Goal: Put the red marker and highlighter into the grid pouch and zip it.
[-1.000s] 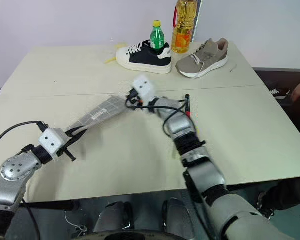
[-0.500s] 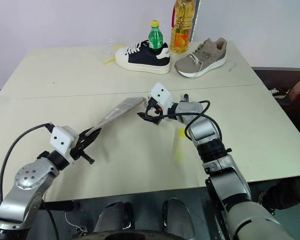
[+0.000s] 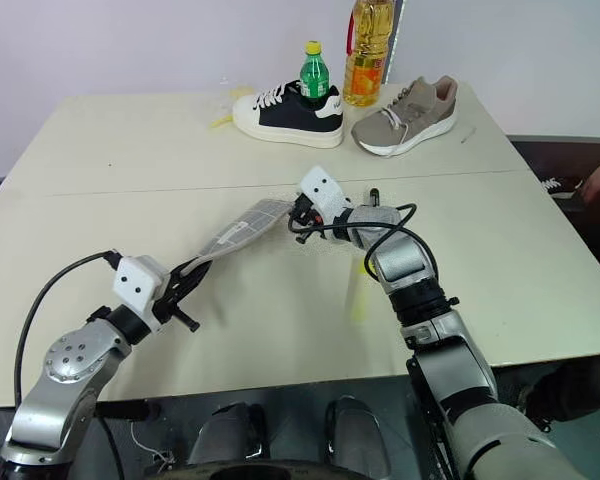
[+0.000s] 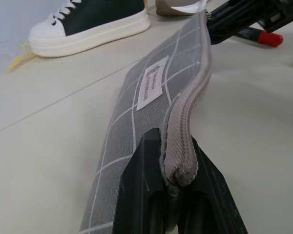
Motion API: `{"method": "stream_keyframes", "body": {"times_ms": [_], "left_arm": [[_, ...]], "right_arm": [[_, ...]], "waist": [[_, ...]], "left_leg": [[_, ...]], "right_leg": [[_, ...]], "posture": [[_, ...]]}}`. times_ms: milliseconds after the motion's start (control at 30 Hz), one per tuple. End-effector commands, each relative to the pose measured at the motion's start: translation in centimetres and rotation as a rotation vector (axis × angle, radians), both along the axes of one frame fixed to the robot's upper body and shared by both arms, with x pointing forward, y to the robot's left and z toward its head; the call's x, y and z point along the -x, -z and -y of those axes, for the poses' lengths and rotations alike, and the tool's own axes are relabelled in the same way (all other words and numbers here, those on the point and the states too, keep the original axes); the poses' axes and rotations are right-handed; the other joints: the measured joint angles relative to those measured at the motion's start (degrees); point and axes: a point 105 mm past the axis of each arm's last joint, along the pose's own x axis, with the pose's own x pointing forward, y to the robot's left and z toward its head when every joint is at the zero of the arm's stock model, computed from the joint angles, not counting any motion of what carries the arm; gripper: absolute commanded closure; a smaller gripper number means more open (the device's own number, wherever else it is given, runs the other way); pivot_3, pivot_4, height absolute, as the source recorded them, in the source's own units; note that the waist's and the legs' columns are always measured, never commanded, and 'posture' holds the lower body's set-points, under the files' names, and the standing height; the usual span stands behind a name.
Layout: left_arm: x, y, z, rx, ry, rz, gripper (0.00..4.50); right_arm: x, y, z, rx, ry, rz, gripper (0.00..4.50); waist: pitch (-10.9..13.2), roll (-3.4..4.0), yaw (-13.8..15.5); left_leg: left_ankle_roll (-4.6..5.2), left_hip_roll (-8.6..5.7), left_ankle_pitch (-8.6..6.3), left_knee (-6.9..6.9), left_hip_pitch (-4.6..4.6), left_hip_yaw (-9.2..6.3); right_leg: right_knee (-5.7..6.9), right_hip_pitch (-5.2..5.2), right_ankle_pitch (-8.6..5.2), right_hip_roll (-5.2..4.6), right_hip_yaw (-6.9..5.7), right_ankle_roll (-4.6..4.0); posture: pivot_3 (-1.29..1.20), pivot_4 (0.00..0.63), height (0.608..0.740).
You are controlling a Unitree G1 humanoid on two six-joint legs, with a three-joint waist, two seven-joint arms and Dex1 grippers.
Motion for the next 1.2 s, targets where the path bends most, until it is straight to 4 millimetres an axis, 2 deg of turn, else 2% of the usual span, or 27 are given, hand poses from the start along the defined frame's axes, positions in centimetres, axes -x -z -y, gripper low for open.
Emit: {"method": "stream_keyframes", "body": {"times_ms": [33,200,433,467,533,600,633,700,933,1033,1167,1200], "left_arm": [[-0.1,-0.9,2.0,0.008,0.049,0.037,4.50],[-0.6,-1.2,5.0,0.061,0.095,0.039,4.50],[-0.4,-1.2,4.4,0.067,0.070,0.038,4.50],[-0.4,-1.3,4.1,0.066,0.062,0.040,4.50],[-0.3,-1.4,3.4,0.065,0.041,0.043,4.50],[-0.2,-1.4,2.8,0.063,0.024,0.045,4.50],[-0.1,-1.5,2.6,0.063,0.017,0.047,4.50],[0.0,-1.6,2.4,0.065,0.012,0.051,4.50],[-0.2,-2.1,2.6,0.072,0.006,0.069,4.50],[-0.4,-2.1,2.7,0.070,0.003,0.076,4.50],[-0.6,-2.2,2.5,0.065,-0.009,0.087,4.50],[-0.7,-2.2,2.5,0.065,-0.012,0.089,4.50]], "right_arm": [[1.3,-1.3,-2.0,0.024,-0.086,0.064,4.44],[2.3,-1.2,-3.2,0.102,-0.110,0.111,4.44],[0.8,-1.0,-1.4,0.123,-0.021,0.113,4.44],[0.5,-0.9,-1.0,0.126,-0.008,0.108,3.94],[-0.2,-0.7,0.0,0.133,0.026,0.099,3.63],[-0.7,-0.5,0.7,0.133,0.053,0.091,2.71],[-0.9,-0.5,1.0,0.128,0.064,0.084,2.09],[-1.2,-0.3,1.3,0.104,0.080,0.059,1.21],[-1.4,-0.1,1.0,-0.016,0.133,-0.026,1.21],[-1.5,-0.3,0.9,-0.044,0.155,-0.040,2.09],[-1.2,-0.3,0.7,-0.037,0.155,-0.036,4.17],[-1.1,-0.3,0.6,-0.036,0.154,-0.035,4.47]], "waist": [[0.00,-0.01,0.04],[-0.01,-0.01,0.29],[-0.02,-0.03,0.86],[-0.02,-0.03,0.87],[-0.02,-0.03,0.89],[-0.02,-0.02,0.88],[-0.01,-0.02,0.90],[-0.01,-0.02,0.91],[-0.01,-0.02,0.92],[-0.01,-0.02,0.94],[-0.01,-0.02,0.99],[-0.01,-0.02,0.98]], "left_leg": [[0.00,0.00,0.00,0.01,0.00,0.00],[0.00,0.00,0.00,0.01,0.00,0.00],[0.00,0.00,0.00,0.02,0.01,0.01],[0.00,0.00,0.00,0.03,0.01,0.01],[0.00,0.00,0.00,0.03,0.01,0.00],[0.00,0.00,0.00,0.03,0.01,0.00],[0.00,0.00,0.00,0.03,0.01,0.00],[0.00,0.00,0.00,0.03,0.01,0.01],[0.01,0.00,0.00,0.03,0.01,0.00],[0.01,0.00,0.00,0.03,0.01,0.00],[0.01,0.00,0.00,0.04,0.00,0.00],[0.01,0.00,0.00,0.04,0.00,0.00]], "right_leg": [[0.00,0.01,0.00,0.00,0.00,0.00],[-0.01,0.01,0.00,0.01,0.00,0.00],[-0.02,0.01,0.00,0.02,0.00,0.00],[-0.03,0.02,0.00,0.02,0.00,0.00],[-0.03,0.02,0.00,0.01,0.00,0.00],[-0.03,0.02,0.00,0.02,0.00,-0.01],[-0.03,0.02,0.00,0.02,0.00,-0.01],[-0.02,0.02,0.00,0.02,0.00,-0.01],[-0.02,0.03,0.01,0.02,0.00,-0.01],[-0.02,0.03,0.01,0.02,0.00,-0.01],[-0.02,0.04,0.01,0.01,0.00,-0.02],[-0.02,0.04,0.01,0.01,0.00,-0.01]], "posture": [[0.00,0.150,0.705],[0.00,0.150,0.705],[0.00,0.150,0.705],[0.00,0.150,0.705],[0.00,0.150,0.705],[0.00,0.150,0.705],[0.00,0.150,0.705],[0.00,0.150,0.705],[0.00,0.150,0.705],[0.00,0.150,0.705],[0.00,0.150,0.705],[0.00,0.150,0.705]]}}
